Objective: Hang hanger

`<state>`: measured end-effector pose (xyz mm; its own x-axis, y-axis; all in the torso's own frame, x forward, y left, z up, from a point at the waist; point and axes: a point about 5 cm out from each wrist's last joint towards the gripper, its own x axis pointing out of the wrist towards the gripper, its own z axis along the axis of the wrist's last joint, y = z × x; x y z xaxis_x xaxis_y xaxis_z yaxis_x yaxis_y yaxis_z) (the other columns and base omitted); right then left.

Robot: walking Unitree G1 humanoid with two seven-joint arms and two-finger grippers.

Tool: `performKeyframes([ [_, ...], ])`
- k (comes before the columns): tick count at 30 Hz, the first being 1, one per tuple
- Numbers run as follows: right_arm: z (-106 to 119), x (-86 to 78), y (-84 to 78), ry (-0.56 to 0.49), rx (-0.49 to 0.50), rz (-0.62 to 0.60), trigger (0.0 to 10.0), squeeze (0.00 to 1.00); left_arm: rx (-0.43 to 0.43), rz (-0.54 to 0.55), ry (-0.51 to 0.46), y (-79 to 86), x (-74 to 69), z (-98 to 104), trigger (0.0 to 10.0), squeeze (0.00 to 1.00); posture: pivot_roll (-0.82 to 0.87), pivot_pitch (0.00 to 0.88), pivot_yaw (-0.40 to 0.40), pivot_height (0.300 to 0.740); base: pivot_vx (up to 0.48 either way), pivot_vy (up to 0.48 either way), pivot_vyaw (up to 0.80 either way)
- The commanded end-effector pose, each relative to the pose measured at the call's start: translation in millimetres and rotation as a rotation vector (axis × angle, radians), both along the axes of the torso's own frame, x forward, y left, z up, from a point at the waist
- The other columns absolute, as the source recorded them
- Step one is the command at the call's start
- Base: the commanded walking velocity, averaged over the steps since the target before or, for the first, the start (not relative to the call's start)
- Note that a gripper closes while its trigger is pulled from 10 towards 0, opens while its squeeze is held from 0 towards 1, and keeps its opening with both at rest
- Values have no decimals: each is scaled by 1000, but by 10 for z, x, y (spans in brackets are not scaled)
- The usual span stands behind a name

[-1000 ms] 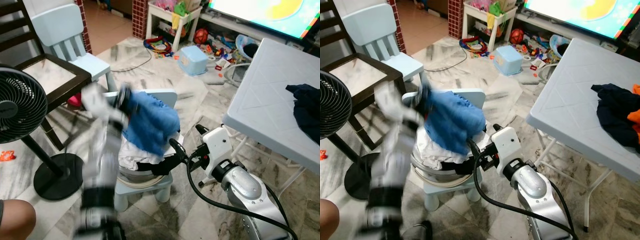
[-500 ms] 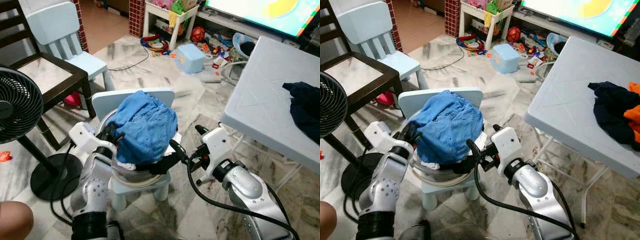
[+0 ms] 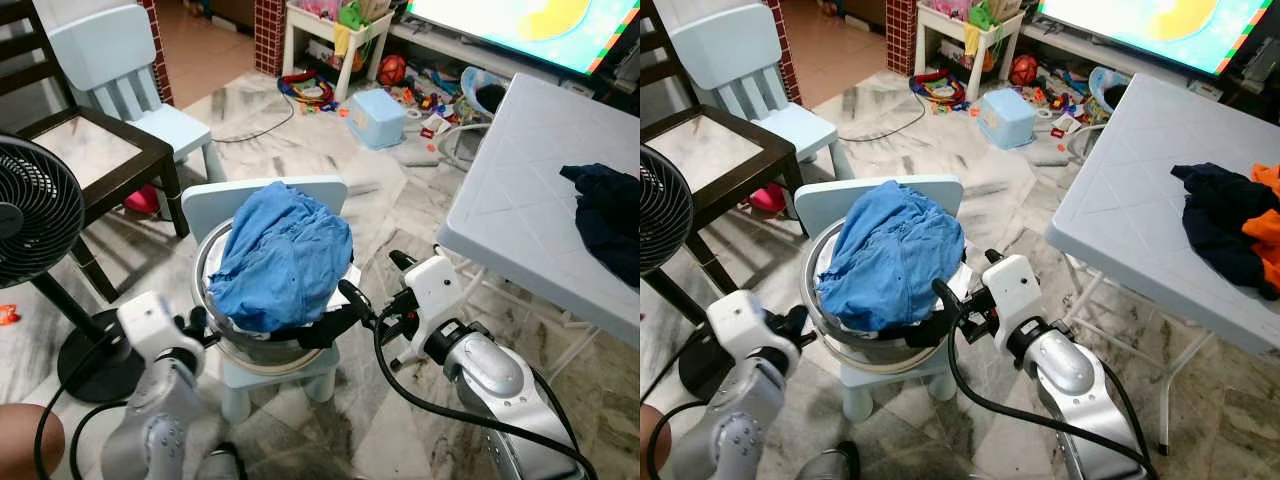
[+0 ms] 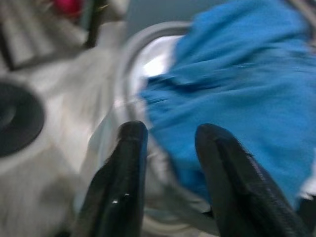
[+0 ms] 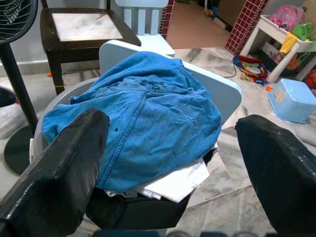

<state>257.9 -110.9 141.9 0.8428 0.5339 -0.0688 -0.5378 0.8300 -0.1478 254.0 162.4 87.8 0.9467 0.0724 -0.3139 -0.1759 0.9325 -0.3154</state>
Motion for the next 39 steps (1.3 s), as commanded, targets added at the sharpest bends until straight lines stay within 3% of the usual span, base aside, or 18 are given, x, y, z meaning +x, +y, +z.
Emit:
performKeyframes([
  [1,-7,19,7,-3,-4,5,10000,0,144,-94,-60,-21,-68,73,10000,1000,49,142,-135,740,0,0,0],
  [7,-13,23,68,-4,7,16,10000,0,191,-169,-87,-66,-42,95,10000,1000,53,141,-136,740,0,0,0],
  [12,7,37,61,-14,4,16,10000,0,154,-208,-134,-184,308,180,10000,1000,34,132,-136,740,0,0,0],
  [15,13,44,52,-18,2,11,10000,0,147,-216,-143,-223,407,182,10000,1000,25,130,-133,740,0,0,0],
  [16,23,54,40,-24,0,4,10000,0,141,-227,-164,-286,550,202,10000,1000,11,126,-129,740,0,0,0],
  [18,32,54,35,-30,-2,-1,10000,0,139,-237,-177,-338,664,234,10000,1000,0,125,-128,740,0,0,0],
  [26,41,20,25,-34,-8,-9,10000,0,87,-289,-155,-470,924,242,10000,1000,-32,123,-120,740,0,0,0],
  [27,45,12,26,-37,-12,-8,10000,0,79,-313,-138,-512,971,221,10000,0,-46,124,-118,740,0,0,0],
  [28,45,12,26,-37,-12,-8,10000,0,79,-313,-138,-512,971,221,10000,0,-46,124,-118,740,0,0,0],
  [29,54,7,24,-41,-18,-9,10000,0,67,-339,-119,-552,1018,189,7529,0,-64,125,-112,740,0,0,0],
  [31,70,2,3,-48,-26,-14,10000,0,43,-365,-88,-596,1082,133,5961,0,-76,124,-108,740,0,0,0],
  [32,73,-1,-13,-49,-29,-19,10000,0,31,-370,-71,-608,1094,108,4431,0,-84,123,-106,740,0,0,0],
  [33,74,-5,-28,-50,-33,-24,10000,0,27,-372,-57,-611,1098,84,0,0,-90,122,-105,740,0,0,0],
  [39,70,-30,-40,-47,-39,-27,10000,0,32,-379,44,-574,1015,-158,0,0,-92,123,-110,740,0,0,0],
])
